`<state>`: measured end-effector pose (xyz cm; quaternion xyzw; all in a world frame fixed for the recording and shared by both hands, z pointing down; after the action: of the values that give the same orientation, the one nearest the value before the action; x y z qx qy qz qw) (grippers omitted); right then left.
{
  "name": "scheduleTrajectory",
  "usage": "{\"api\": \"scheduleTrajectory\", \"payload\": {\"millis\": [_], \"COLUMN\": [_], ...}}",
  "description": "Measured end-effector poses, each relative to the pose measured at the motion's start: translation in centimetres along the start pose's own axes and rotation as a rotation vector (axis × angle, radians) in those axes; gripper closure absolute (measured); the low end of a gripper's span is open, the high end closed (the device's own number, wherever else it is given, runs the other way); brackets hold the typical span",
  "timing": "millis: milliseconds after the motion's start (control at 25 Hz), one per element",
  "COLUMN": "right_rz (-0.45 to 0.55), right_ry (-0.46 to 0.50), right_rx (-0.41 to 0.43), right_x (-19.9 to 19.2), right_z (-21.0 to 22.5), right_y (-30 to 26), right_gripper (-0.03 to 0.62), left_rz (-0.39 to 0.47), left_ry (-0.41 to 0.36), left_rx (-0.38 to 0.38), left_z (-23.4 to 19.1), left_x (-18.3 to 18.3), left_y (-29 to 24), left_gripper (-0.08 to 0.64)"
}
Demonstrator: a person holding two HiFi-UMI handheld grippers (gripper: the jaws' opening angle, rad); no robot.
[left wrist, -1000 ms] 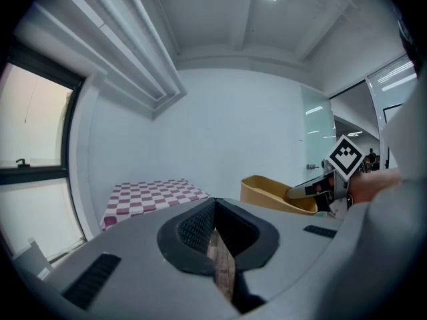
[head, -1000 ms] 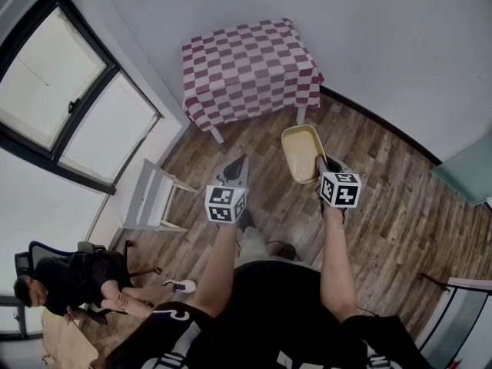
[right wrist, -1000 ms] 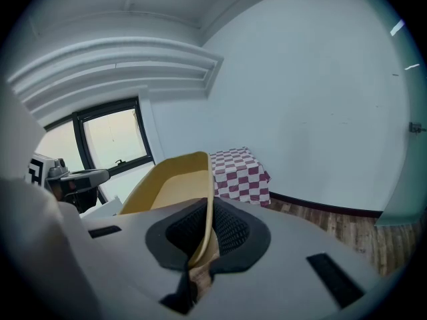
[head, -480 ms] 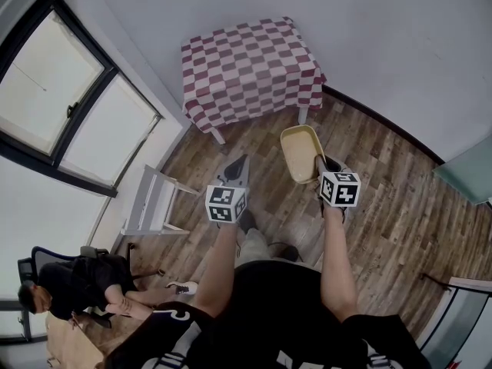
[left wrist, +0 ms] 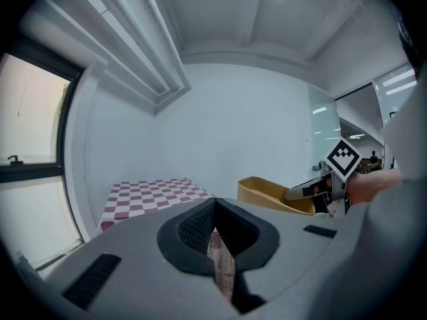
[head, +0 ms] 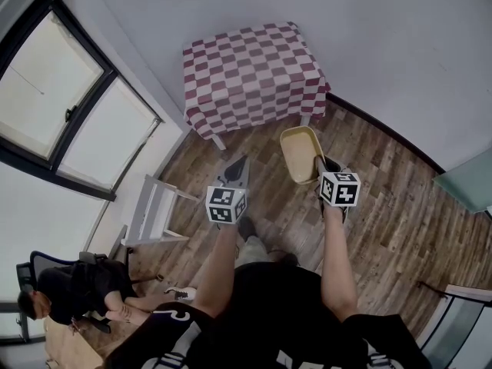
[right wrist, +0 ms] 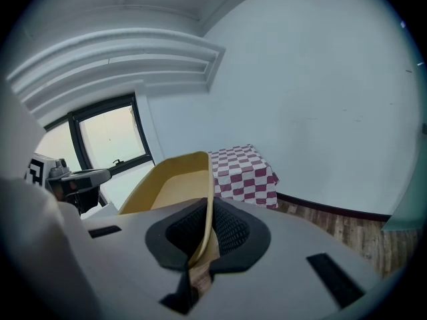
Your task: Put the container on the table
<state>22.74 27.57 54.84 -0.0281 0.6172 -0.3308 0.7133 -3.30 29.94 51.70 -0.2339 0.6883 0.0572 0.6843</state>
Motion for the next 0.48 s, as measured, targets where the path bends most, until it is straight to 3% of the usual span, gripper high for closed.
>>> {"api": "scheduleTrajectory", "payload": {"millis": [480], "right_rz": [-0.012], "right_ry": [0.012], "right_rx": [-0.005], "right_x": [3.9], "right_z": [-0.9], "right_y": [-6.3], "right_gripper": [0.563], "left_rz": [0.003], "left_ry": [0.011], "left_rx": [-0.012], "left_z": [-5.8], "left_x": [1.8], "left_y": [-4.4], "left_gripper": [0.535]}}
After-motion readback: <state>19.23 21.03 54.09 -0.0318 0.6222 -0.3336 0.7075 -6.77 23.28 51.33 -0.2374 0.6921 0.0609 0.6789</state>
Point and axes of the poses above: the fingertips, and each gripper's own axes: y backward along the fingers, z to its right, x out of its top, the point moved 5 cm from there along y, backward along the fingers, and after that the axes turned 4 degrees about x, right-handed, at the moved point
